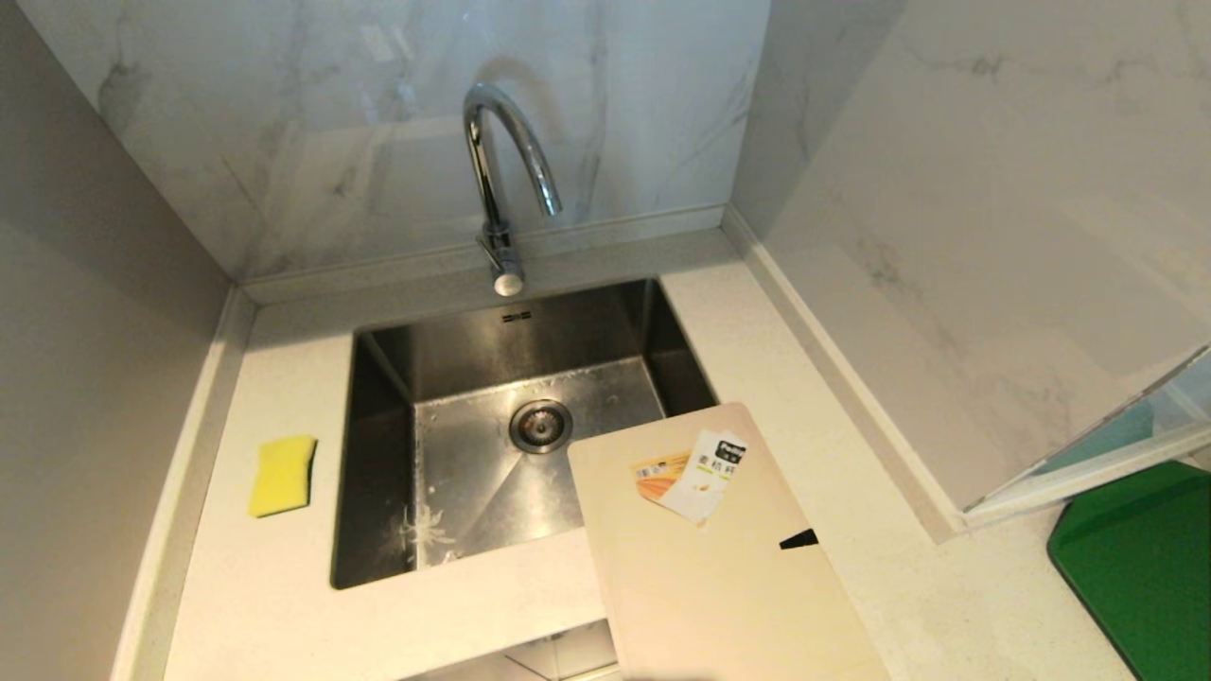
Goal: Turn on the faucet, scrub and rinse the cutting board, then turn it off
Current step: Turn on the tap
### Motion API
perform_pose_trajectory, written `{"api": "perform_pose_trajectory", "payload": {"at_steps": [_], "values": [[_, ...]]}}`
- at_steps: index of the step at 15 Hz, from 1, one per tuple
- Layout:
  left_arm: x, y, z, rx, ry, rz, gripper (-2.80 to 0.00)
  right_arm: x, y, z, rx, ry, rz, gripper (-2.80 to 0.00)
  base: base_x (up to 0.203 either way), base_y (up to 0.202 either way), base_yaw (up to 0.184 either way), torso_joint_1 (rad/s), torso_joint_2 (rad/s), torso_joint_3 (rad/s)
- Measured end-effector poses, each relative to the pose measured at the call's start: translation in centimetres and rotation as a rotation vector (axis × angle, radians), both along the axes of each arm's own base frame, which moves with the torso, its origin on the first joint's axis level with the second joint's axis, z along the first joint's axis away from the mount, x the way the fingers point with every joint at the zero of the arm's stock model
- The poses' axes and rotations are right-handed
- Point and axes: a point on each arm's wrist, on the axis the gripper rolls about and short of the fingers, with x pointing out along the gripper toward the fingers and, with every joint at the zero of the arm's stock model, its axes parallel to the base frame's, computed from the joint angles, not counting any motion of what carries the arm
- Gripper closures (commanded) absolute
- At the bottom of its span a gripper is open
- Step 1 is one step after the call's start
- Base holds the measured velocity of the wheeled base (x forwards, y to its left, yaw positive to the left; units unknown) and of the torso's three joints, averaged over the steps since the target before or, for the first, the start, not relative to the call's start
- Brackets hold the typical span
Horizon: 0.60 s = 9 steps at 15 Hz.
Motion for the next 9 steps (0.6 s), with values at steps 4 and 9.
{"api": "perform_pose_trajectory", "payload": {"at_steps": [4,9], "values": [[0.00,0.02,0.00,-0.011,0.000,0.010,0.00,0.00,0.00,0.00,0.000,0.000,0.000,0.00,0.000,0.000,0.000,0.000,0.00,0.000],[0.00,0.02,0.00,-0.013,0.000,0.011,0.00,0.00,0.00,0.00,0.000,0.000,0.000,0.00,0.000,0.000,0.000,0.000,0.00,0.000]]}}
